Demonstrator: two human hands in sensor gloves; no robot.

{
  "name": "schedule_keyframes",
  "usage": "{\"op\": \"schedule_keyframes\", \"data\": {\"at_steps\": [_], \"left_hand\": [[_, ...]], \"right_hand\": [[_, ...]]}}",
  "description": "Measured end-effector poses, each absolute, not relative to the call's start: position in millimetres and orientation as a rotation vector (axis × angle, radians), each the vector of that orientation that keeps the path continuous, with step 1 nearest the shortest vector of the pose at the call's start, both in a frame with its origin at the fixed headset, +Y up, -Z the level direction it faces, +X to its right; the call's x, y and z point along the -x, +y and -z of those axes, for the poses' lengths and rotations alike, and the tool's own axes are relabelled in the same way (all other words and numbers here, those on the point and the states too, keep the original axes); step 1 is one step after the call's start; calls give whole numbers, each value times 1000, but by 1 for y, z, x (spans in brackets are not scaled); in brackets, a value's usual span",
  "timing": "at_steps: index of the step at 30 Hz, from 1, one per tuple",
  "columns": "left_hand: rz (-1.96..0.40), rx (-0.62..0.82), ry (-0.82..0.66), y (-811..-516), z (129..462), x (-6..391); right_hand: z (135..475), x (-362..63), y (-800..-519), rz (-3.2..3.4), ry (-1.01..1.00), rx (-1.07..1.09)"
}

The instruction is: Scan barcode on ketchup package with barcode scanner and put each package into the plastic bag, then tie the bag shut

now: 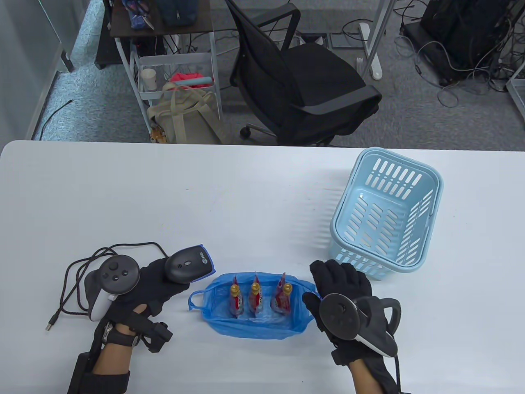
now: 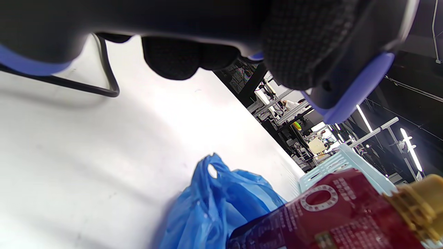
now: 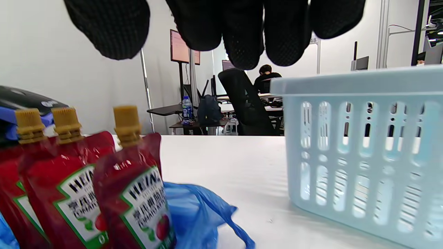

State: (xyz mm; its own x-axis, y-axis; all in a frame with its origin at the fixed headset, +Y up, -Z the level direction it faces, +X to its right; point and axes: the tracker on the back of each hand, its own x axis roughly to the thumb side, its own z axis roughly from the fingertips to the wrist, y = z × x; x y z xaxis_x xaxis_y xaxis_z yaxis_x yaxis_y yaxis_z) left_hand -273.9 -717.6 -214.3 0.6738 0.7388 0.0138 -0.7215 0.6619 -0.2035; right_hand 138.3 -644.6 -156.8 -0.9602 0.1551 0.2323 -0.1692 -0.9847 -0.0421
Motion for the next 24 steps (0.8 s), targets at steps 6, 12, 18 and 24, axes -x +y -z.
{"op": "schedule_keyframes", "data": {"at_steps": [6,12,18,24], "left_hand": [[-810,194,-96,-719,215,272],[-803,200,-91,-721,215,271],[-817,207,-90,-720,215,270],[-799,214,-95,-710,217,267]], "right_hand": [[150,-155,-678,-2969,-51,-289],[149,-161,-707,-3018,25,-255],[151,-165,-725,-3042,81,-232],[153,-169,-729,-3029,105,-209]]}}
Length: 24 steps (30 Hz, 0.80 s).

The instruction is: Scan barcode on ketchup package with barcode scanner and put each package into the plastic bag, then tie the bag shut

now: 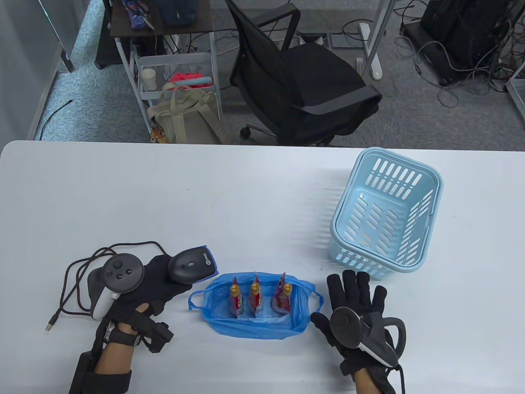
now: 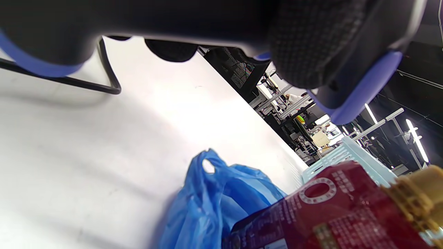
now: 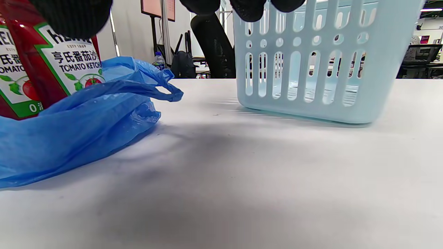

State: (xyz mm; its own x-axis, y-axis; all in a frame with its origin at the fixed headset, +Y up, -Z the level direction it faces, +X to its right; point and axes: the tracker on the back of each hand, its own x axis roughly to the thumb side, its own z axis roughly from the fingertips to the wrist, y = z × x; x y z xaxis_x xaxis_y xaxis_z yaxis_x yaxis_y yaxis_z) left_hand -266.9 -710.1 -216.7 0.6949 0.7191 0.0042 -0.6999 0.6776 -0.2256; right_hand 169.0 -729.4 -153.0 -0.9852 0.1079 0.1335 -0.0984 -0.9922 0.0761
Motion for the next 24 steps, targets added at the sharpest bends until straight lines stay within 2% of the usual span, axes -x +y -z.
{"op": "schedule_keyframes", "data": {"at_steps": [6,12,19,24], "left_hand": [[-802,271,-22,-708,233,266],[-688,336,117,-707,258,260],[-592,464,261,-732,274,259],[-582,481,308,-744,275,261]], "right_hand": [[153,-169,-728,-3012,91,-208],[154,-169,-729,-3000,103,-214],[154,-170,-729,-2982,102,-214],[155,-171,-730,-2970,101,-217]]}}
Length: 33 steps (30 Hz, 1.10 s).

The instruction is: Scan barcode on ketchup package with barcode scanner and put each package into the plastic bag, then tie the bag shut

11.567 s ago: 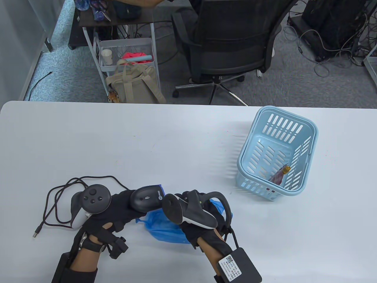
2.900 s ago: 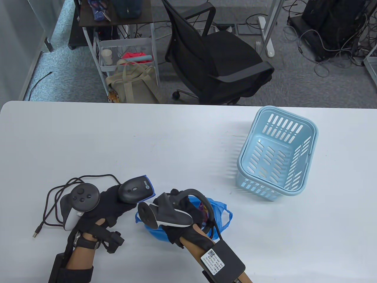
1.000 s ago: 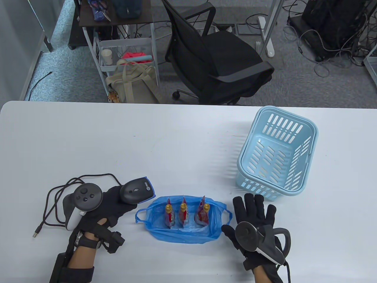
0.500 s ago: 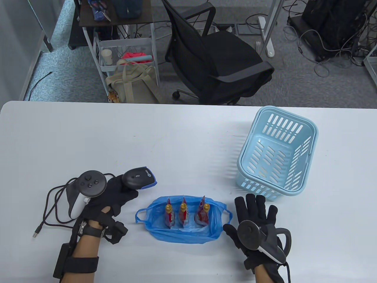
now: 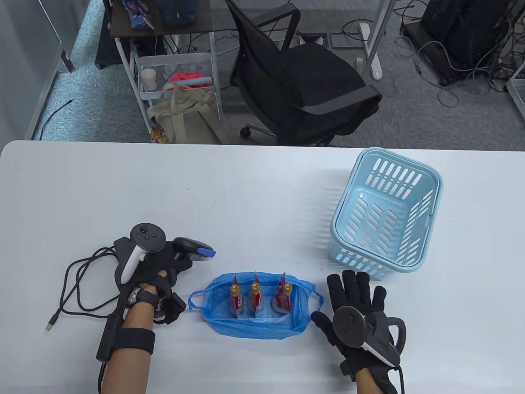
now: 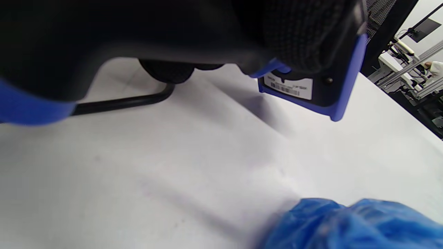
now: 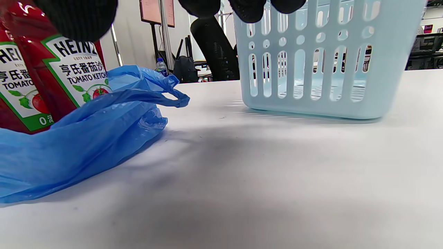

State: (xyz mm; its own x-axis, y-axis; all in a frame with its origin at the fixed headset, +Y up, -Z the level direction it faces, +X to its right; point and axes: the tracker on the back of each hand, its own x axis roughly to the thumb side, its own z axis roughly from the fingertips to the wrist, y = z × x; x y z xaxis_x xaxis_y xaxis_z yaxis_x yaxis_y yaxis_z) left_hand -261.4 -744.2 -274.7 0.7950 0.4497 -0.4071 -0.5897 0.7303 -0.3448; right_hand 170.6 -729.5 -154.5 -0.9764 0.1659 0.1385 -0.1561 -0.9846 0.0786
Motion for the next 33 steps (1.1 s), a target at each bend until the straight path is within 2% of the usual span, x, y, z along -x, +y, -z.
{"op": "schedule_keyframes", "data": {"at_steps": [8,33], "left_hand": [[-605,487,349,-748,274,269],[-160,468,432,-741,275,266]], "right_hand": [[155,-172,-730,-2959,109,-206],[156,-174,-729,-2951,114,-188]]}}
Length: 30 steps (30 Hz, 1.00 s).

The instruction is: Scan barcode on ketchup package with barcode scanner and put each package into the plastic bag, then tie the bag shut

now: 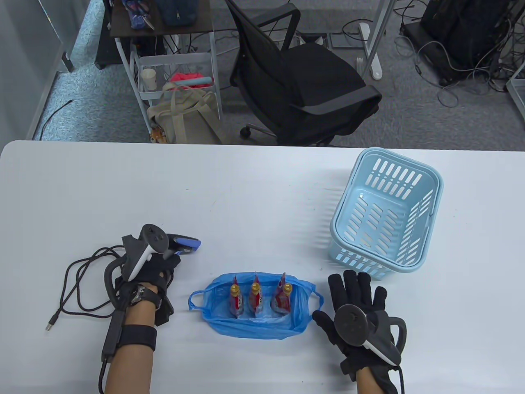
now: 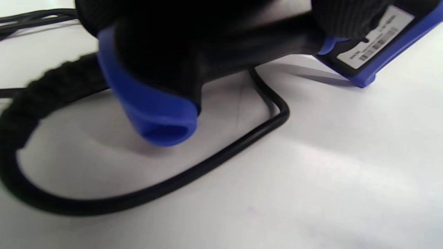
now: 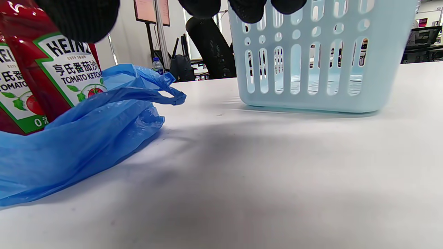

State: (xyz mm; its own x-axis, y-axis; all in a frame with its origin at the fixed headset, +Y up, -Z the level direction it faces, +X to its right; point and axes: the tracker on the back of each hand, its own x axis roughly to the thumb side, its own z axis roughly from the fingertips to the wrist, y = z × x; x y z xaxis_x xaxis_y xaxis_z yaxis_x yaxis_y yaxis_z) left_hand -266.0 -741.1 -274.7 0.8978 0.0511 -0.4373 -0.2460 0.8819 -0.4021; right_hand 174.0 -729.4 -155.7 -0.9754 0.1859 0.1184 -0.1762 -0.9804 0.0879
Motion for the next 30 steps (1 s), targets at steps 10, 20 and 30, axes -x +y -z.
{"op": "schedule_keyframes", "data": {"at_steps": [10,20,30], "left_hand": [[-116,472,437,-742,274,269],[-140,463,423,-737,274,269],[-166,376,346,-713,270,265]], "right_hand": [[156,-175,-730,-2946,115,-179],[156,-177,-730,-2944,112,-171],[156,-178,-730,-2940,108,-173]]}}
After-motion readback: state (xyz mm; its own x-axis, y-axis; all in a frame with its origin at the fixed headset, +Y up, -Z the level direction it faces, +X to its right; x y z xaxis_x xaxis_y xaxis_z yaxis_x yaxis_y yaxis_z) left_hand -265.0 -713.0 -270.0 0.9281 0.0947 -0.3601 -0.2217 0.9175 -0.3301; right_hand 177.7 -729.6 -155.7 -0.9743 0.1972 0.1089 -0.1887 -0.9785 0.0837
